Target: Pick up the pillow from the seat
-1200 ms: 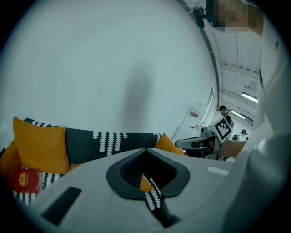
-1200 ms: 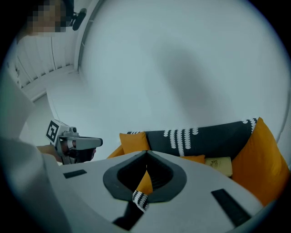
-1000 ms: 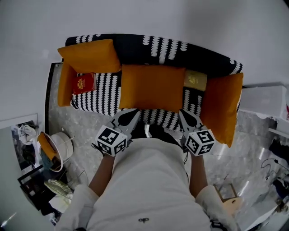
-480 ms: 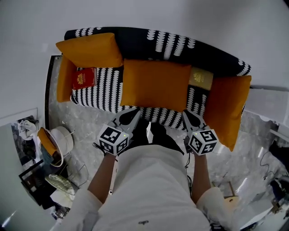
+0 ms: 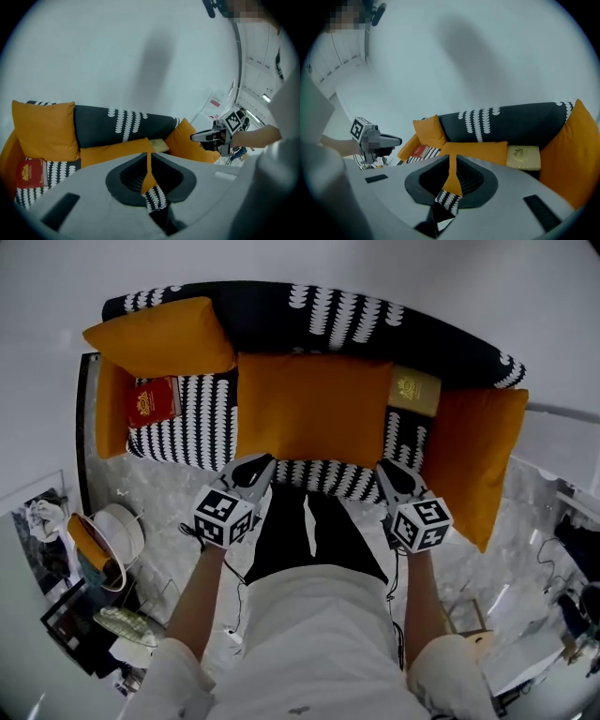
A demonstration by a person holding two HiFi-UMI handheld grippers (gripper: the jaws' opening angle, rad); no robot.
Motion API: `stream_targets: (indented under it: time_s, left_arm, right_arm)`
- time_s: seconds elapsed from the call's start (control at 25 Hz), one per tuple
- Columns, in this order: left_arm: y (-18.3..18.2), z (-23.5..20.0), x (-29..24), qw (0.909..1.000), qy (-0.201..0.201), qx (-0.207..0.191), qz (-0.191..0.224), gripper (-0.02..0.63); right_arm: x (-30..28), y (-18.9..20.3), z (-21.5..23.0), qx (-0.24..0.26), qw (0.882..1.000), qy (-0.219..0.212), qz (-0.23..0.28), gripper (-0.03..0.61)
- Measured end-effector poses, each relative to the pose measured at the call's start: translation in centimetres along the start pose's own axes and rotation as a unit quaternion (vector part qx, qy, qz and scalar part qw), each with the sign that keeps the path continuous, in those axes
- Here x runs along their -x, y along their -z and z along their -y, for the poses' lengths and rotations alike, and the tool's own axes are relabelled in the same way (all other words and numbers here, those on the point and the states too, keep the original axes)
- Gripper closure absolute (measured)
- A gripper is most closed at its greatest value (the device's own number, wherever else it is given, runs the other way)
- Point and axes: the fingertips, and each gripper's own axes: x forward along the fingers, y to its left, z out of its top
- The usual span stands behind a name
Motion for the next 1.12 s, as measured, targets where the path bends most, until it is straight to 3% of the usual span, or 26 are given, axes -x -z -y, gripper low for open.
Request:
stream_targets:
  time_s: [0.12, 0.2, 0.6, 0.84, 1.12]
  left_arm:
    - [1.2, -2.0, -1.2, 0.9998, -0.002, 0.018, -0.009, 0.547]
    - [2.1, -3.2, -1.9, 0.9994, -0.003, 0.03, -0.015, 0.513]
    - [6.5, -11.3, -6.1, 0.9952, -0.027, 0.071, -0.062, 0.377]
    - [9.5, -14.8, -8.3, 0.9887, -0.026, 0.114, -0.094, 0.267]
    - [12.3, -18.1, -10.6, 0.983, -0.031, 0.136, -0.119, 0.194]
  right_arm:
    - [-1.6, 0.9, 0.6, -0.005, 1.0, 0.0, -0.016, 0.554]
    - [-2.6, 1.4, 1.0, -0.01, 1.0, -0.003, -0.029, 0.49]
    - [-8.1, 4.7, 4.1, -0.036, 0.996, 0.006, -0.081, 0.333]
    - [-10.7, 6.1, 6.7, -0.054, 0.993, 0.011, -0.101, 0.268]
    - [-12.8, 8.8, 10.5, -0.073, 0.988, 0.036, -0.128, 0.203]
